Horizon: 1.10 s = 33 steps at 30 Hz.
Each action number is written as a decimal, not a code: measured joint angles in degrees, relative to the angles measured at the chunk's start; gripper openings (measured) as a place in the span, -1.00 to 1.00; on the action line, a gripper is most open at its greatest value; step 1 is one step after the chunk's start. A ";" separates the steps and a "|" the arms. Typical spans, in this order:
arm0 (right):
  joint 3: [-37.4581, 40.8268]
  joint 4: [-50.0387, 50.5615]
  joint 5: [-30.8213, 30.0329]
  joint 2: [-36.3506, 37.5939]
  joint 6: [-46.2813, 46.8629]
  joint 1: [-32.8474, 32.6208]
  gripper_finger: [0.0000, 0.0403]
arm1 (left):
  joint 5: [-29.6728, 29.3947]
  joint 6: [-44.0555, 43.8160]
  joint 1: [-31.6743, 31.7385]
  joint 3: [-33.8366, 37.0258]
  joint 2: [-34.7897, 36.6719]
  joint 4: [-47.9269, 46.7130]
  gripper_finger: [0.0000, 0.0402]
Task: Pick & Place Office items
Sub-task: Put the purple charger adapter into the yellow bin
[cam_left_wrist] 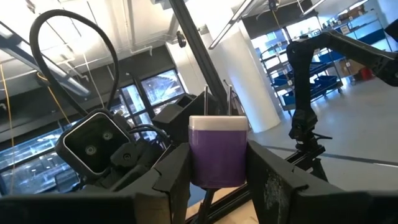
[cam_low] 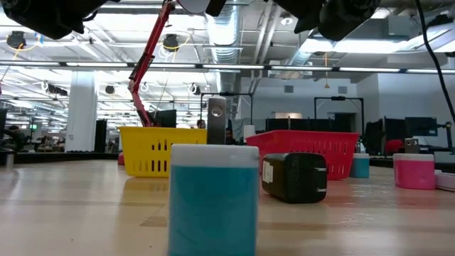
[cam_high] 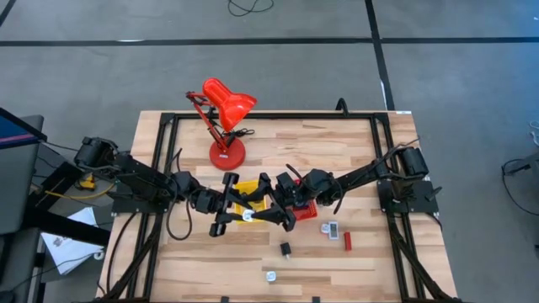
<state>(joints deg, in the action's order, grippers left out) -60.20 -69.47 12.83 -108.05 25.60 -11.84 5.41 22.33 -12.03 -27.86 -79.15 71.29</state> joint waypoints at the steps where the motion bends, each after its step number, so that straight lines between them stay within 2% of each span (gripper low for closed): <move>1: 0.00 0.00 0.02 0.00 -0.06 0.00 0.31 | 0.01 0.00 0.00 0.00 0.00 0.00 -0.37; 8: -0.07 0.24 0.60 0.00 0.44 0.04 0.08 | 0.10 -0.02 0.00 0.00 -0.02 -0.19 -0.37; 12: -0.15 2.45 1.27 0.11 5.28 0.58 -0.08 | 0.50 -0.02 0.00 0.04 -0.09 -0.47 -0.38; 15: -0.17 3.60 1.70 0.19 7.02 1.01 -0.14 | 0.50 0.28 0.00 0.11 -0.09 -0.48 -0.38; 18: -0.20 4.26 2.17 0.17 5.04 1.52 -0.16 | 0.93 1.26 0.00 0.13 -0.09 -0.72 -0.38; 23: -0.20 4.26 3.38 0.15 2.28 2.18 -0.15 | 1.54 1.20 0.00 0.13 -0.11 -0.92 -0.39; 27: -0.17 3.99 7.28 0.08 3.91 2.94 -0.08 | 1.81 0.64 0.00 0.13 -0.11 -1.21 -0.38; 33: -0.15 3.48 11.67 0.04 4.11 4.06 0.28 | 3.41 0.53 0.00 0.13 -0.11 -1.13 -0.38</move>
<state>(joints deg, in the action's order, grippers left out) -60.36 -65.99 24.50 -108.01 29.71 -7.78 8.82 22.85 -12.03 -27.73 -79.26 70.15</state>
